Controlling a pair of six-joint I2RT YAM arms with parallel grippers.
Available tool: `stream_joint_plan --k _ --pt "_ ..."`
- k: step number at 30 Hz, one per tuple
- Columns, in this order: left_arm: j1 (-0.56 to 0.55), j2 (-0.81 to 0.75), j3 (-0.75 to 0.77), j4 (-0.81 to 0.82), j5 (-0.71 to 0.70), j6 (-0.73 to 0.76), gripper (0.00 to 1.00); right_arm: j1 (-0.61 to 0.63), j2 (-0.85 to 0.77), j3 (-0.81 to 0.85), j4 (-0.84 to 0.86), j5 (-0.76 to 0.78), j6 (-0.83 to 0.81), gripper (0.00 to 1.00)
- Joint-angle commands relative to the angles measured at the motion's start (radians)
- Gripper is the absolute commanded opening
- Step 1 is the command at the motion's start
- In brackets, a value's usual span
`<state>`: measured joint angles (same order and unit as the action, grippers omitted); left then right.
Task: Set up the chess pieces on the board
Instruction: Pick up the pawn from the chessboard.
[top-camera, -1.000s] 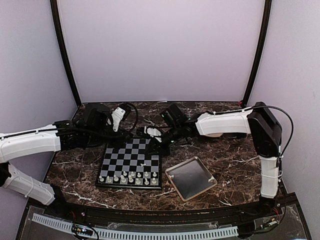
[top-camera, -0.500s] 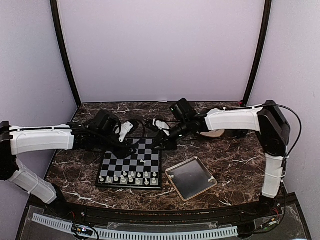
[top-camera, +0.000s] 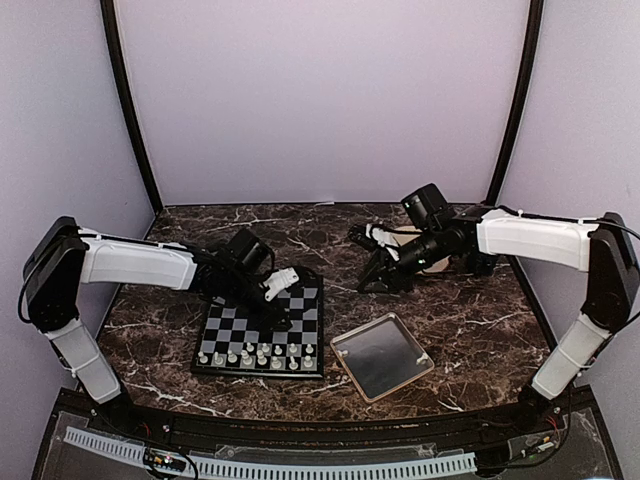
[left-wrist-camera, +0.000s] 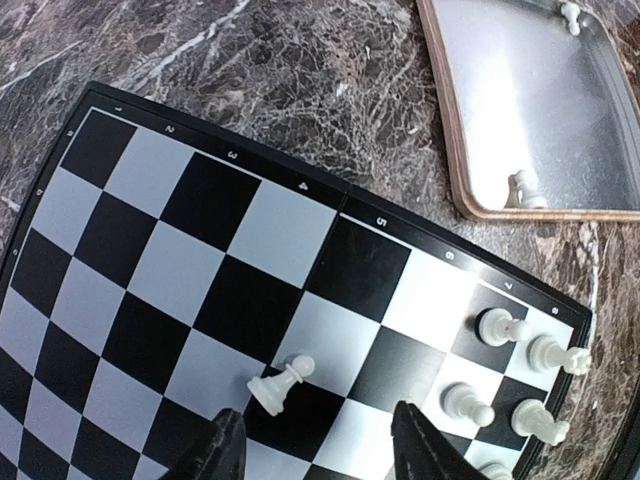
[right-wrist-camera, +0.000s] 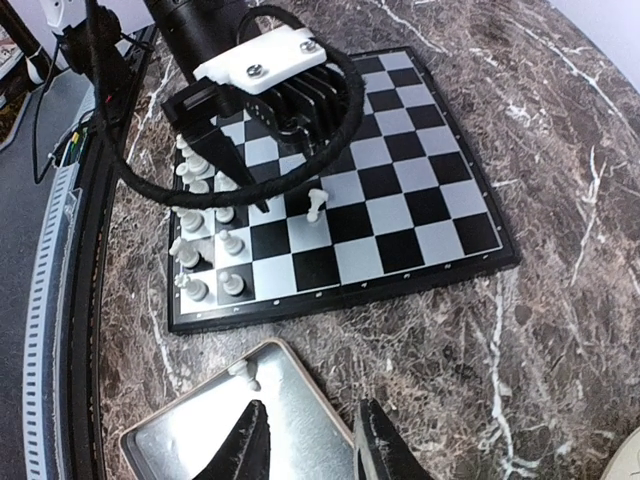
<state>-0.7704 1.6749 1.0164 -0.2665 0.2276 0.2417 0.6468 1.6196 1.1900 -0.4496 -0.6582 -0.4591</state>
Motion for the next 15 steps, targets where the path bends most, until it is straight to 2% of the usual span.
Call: stream_joint_plan --k 1,10,15 --pt "-0.001 0.040 0.045 -0.013 0.044 0.143 0.52 -0.009 -0.055 -0.069 -0.005 -0.008 -0.019 0.30" --pt "-0.002 0.178 0.165 -0.071 0.160 0.259 0.51 -0.024 -0.071 -0.112 0.023 -0.028 -0.009 0.32" --pt "-0.001 0.169 0.151 -0.103 0.149 0.268 0.49 -0.028 -0.075 -0.119 0.026 -0.031 -0.012 0.32"
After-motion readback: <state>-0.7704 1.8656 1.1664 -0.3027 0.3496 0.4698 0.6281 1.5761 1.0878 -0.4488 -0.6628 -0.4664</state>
